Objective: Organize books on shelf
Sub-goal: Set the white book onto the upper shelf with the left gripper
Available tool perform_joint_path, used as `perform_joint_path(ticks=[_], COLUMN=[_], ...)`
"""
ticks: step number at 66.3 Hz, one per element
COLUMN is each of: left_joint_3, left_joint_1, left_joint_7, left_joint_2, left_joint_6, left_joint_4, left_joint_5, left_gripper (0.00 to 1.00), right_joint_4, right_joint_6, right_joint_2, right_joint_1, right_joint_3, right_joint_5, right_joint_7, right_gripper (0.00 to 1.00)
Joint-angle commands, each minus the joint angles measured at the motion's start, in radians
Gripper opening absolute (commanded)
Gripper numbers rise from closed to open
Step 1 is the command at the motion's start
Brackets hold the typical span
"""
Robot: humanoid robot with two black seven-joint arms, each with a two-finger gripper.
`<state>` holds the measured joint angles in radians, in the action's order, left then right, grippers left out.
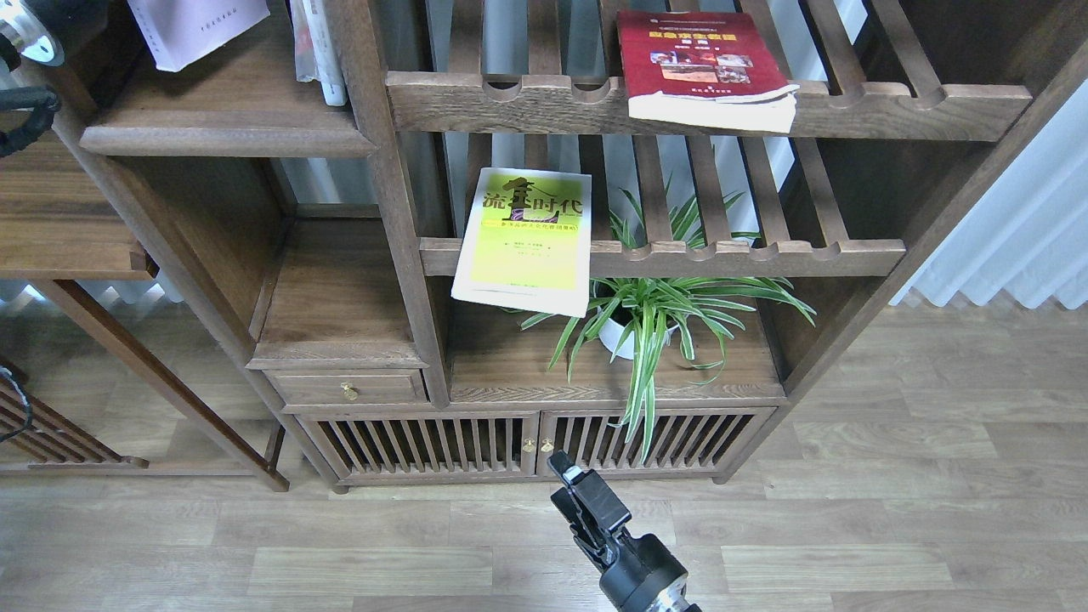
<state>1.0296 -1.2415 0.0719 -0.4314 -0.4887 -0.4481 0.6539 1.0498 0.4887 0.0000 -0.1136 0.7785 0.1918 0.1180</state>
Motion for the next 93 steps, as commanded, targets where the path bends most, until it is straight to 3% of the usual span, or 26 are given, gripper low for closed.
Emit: perform_joint_path(ticks=[1, 23, 36, 93], left_joint_3=[0.0, -0.006, 0.038, 0.075], left_joint_1=[0.0, 0.004, 0.005, 0.079], left_joint_7=[0.006, -0.001, -0.063, -0.069], left_joint_2=[-0.001, 0.008, 0.03, 0.03], left_joint_6=[0.0, 0.0, 0.0, 0.0], left_joint_4=[-0.003, -0.011, -0.011, -0.095], left_joint_5=[0.0, 0.001, 0.0, 0.007], left_gripper=[0.06, 0.05, 0.05, 0.05], right_joint_4=[-0.001, -0.001, -0.001, 0.001], right_joint_6=[0.0, 0.0, 0.0, 0.0], right_joint_2=[0.0, 0.0, 0.0, 0.0], right_joint_1=[0.0, -0.003, -0.003, -0.003], right_joint_3=[-0.001, 0.002, 0.002, 0.002], right_joint_5=[0.0, 0.0, 0.001, 0.003], right_joint_7=[0.0, 0.0, 0.0, 0.0], right_gripper=[0.99, 0.99, 0.99, 0.99])
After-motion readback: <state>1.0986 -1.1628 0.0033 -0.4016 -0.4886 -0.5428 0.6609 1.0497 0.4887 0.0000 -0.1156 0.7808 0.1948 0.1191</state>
